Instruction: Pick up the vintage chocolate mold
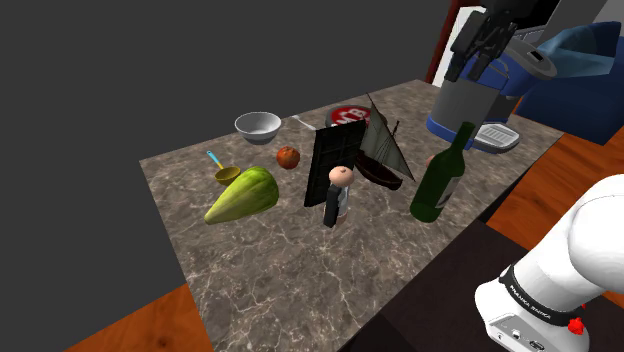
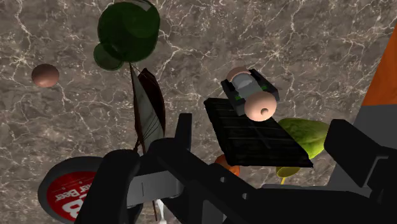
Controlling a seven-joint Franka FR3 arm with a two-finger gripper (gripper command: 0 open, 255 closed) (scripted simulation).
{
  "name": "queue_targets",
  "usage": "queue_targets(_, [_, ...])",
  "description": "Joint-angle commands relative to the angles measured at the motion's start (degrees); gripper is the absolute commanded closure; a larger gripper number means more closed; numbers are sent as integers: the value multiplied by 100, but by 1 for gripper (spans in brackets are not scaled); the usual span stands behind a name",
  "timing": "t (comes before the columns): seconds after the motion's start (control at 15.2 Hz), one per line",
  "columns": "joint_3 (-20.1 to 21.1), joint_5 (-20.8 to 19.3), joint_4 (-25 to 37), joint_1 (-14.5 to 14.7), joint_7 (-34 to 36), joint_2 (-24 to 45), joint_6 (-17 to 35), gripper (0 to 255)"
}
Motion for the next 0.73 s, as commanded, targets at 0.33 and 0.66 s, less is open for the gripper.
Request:
queue_targets(0.33, [152, 5, 487, 318, -391, 1153, 384, 0])
queue_targets(0.66, [338, -23, 1105, 587, -747, 2291, 624, 0])
